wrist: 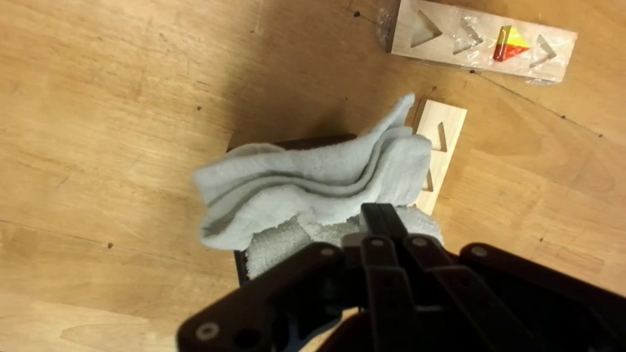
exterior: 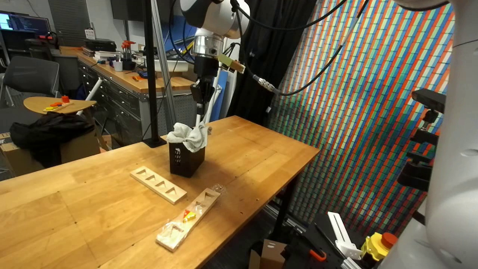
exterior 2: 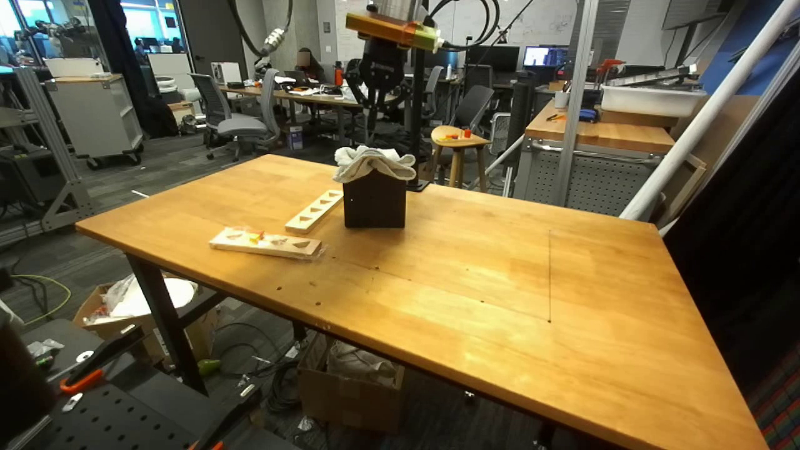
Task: Pick up the cloth and put it in the box, then remove it and fold it on the table
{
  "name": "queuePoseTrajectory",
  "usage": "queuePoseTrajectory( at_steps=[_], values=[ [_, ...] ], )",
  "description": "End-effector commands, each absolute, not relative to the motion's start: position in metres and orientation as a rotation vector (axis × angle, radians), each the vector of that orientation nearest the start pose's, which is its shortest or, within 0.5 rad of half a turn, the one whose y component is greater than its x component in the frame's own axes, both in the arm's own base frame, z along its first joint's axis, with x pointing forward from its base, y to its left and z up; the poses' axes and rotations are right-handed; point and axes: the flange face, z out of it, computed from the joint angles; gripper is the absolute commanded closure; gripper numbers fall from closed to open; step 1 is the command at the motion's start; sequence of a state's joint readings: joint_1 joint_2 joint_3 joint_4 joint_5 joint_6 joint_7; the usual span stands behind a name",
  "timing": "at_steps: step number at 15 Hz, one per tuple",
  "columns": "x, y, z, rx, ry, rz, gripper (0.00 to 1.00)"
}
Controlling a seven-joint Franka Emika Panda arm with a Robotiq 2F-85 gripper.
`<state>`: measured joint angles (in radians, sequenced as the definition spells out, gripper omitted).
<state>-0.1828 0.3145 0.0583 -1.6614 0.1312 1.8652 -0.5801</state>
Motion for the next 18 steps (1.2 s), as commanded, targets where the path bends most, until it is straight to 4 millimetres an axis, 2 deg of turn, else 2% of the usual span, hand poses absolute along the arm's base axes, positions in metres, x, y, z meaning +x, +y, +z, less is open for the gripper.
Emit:
queuePoseTrajectory(
  at_steps=[1,5,9,18],
  values=[
    [0.593,-0.06,0.417,-2.934,-0.548,0.065,0.97],
    [0.564,-0.057,0.404,-2.939,-0.519,0.084,0.97],
    [0.554,-0.056,0.39,-2.94,-0.528,0.104,0.97],
    [0.578,-0.059,0.365,-2.909,-0.608,0.157,0.97]
  ],
)
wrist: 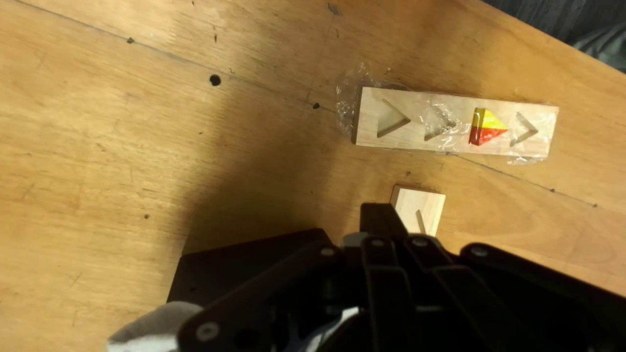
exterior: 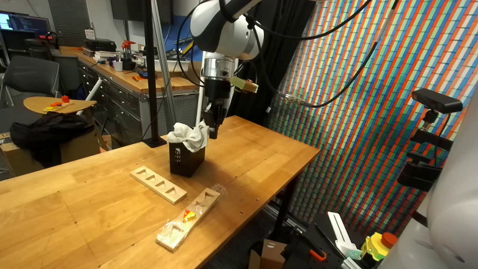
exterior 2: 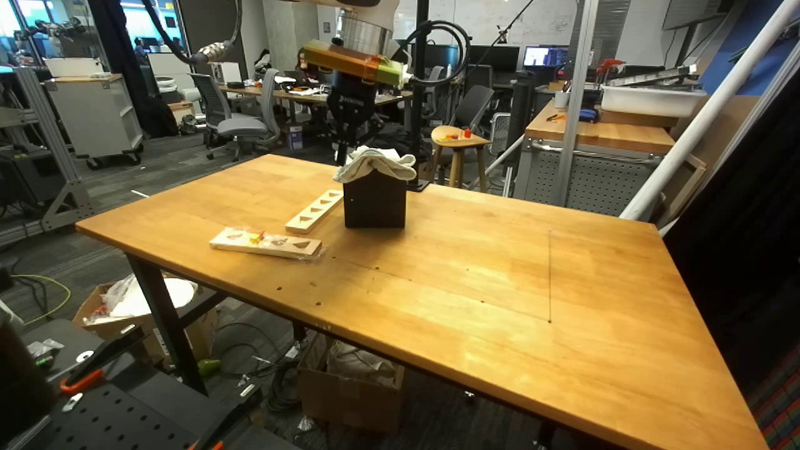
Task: Pick up the cloth and put it in the box, then remove it and fold it on the table
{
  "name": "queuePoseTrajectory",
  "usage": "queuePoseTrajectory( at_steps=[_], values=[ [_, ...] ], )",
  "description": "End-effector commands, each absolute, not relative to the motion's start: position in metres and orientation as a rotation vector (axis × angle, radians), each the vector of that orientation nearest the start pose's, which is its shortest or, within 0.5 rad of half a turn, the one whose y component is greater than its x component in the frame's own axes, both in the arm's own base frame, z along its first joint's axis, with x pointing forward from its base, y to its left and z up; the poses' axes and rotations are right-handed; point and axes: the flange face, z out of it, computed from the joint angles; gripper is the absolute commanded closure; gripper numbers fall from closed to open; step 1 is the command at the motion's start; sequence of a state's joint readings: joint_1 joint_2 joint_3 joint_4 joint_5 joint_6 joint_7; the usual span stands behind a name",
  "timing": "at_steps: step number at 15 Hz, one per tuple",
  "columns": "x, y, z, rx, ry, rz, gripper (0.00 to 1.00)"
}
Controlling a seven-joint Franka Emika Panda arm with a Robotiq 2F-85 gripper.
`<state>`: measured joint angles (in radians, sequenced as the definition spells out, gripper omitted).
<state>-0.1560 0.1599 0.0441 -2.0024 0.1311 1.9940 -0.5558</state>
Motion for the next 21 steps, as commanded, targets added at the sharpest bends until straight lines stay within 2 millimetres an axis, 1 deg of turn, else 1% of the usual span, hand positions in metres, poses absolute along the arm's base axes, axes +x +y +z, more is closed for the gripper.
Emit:
queuePoseTrajectory(
  at_steps=[1,3,8,11,16,21],
  values=[
    [0.582,-0.06,0.363,-2.905,-0.618,0.157,0.97],
    [0.591,-0.064,0.36,-2.898,-0.641,0.161,0.97],
    [0.621,-0.073,0.362,-2.885,-0.708,0.152,0.97],
    [0.636,-0.074,0.363,-2.87,-0.74,0.138,0.97],
    [0.66,-0.063,0.365,-2.834,-0.796,0.113,0.97],
    [0.675,-0.051,0.362,-2.789,-0.817,0.089,0.97]
  ],
)
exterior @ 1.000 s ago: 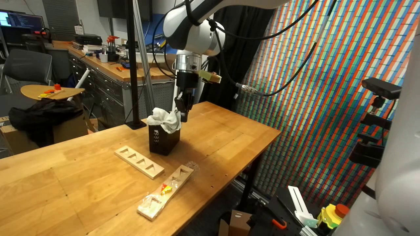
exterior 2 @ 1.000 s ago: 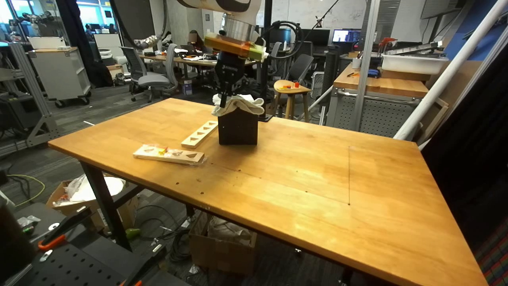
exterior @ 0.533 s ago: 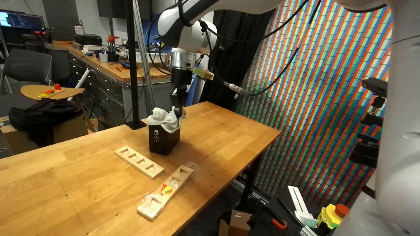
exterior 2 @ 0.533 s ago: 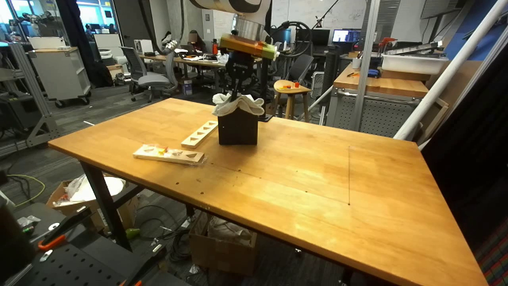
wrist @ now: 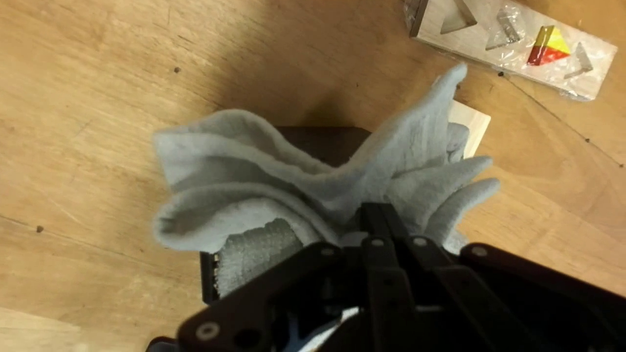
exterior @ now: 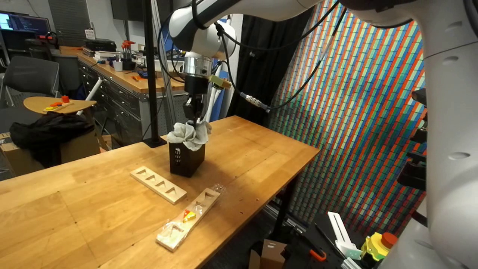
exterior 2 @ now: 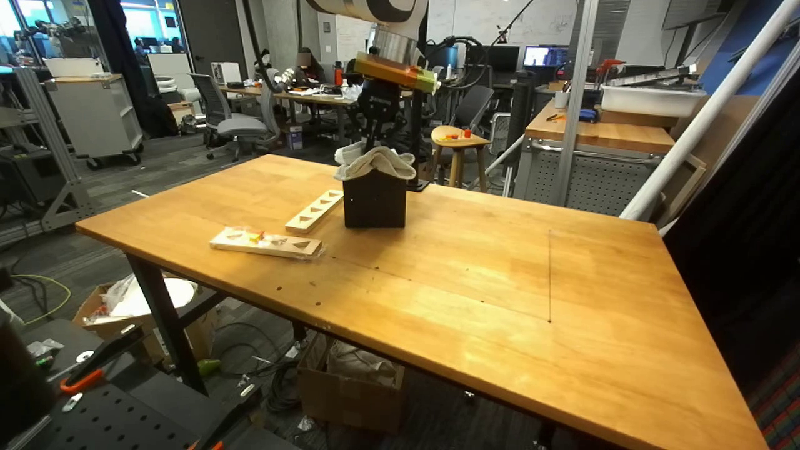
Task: Pick up the cloth and put it in the box, then remove it and fold it on the table
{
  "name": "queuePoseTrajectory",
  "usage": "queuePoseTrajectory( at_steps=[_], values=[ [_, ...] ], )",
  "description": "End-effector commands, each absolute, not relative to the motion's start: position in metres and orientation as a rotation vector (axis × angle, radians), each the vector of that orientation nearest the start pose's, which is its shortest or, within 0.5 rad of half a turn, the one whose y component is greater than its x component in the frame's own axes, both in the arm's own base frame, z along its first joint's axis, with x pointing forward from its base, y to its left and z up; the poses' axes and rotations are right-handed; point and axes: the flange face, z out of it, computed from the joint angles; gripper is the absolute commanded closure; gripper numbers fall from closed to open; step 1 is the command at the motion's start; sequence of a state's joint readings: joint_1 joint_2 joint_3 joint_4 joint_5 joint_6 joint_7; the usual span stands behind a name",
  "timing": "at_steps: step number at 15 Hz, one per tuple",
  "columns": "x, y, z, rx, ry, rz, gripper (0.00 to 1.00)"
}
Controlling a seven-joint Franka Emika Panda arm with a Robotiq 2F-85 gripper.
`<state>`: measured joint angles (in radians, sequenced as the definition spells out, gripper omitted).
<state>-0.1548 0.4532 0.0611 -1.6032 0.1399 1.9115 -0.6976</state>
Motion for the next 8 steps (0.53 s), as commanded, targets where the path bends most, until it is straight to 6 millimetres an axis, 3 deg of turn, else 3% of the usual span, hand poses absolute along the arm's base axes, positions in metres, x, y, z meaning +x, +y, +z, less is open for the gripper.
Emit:
queuePoseTrajectory(
  at_steps=[1,8],
  values=[
    [0.677,-0.049,0.361,-2.785,-0.821,0.09,0.97],
    [0.687,-0.05,0.358,-2.769,-0.847,0.108,0.97]
  ],
)
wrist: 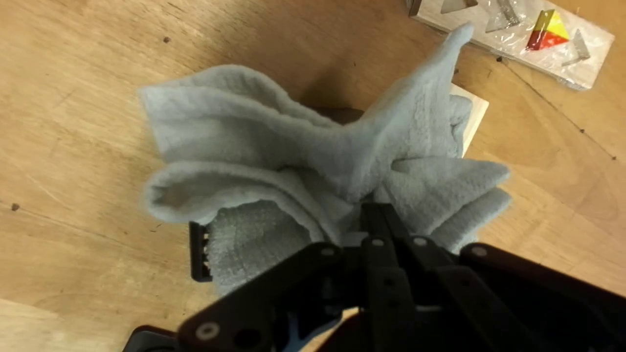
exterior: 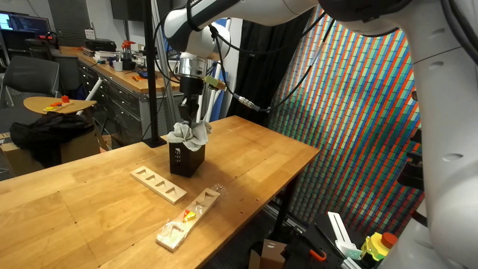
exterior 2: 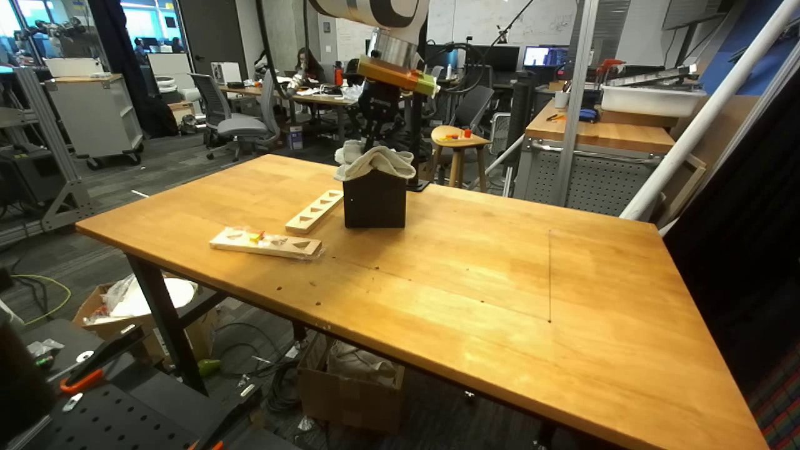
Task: Pick up the cloth and put it in the box, then remove it and fold it on the table
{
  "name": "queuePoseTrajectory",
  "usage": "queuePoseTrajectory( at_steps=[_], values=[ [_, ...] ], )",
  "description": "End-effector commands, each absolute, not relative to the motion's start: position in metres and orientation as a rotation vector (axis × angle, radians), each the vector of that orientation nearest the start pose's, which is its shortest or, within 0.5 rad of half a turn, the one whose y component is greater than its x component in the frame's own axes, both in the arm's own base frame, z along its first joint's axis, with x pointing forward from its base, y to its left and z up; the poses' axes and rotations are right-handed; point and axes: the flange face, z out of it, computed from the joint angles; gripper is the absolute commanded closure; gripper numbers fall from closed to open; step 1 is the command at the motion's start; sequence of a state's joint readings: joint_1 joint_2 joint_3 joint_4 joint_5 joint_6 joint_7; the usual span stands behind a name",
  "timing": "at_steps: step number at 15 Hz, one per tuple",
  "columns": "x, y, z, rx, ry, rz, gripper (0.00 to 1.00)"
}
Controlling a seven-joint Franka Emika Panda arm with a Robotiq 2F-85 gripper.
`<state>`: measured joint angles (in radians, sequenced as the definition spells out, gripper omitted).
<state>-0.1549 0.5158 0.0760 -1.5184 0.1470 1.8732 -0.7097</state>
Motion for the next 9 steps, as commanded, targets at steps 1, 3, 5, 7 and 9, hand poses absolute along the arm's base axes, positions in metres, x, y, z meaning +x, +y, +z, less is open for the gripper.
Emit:
queuePoseTrajectory(
  at_steps=[1,3,5,7,9],
  values=[
    [0.69,-0.05,0.357,-2.765,-0.853,0.108,0.97],
    [0.694,-0.05,0.354,-2.755,-0.863,0.113,0.97],
    [0.697,-0.05,0.345,-2.738,-0.868,0.123,0.97],
    [0.699,-0.05,0.332,-2.712,-0.864,0.137,0.97],
    [0.699,-0.05,0.315,-2.681,-0.847,0.153,0.97]
  ],
)
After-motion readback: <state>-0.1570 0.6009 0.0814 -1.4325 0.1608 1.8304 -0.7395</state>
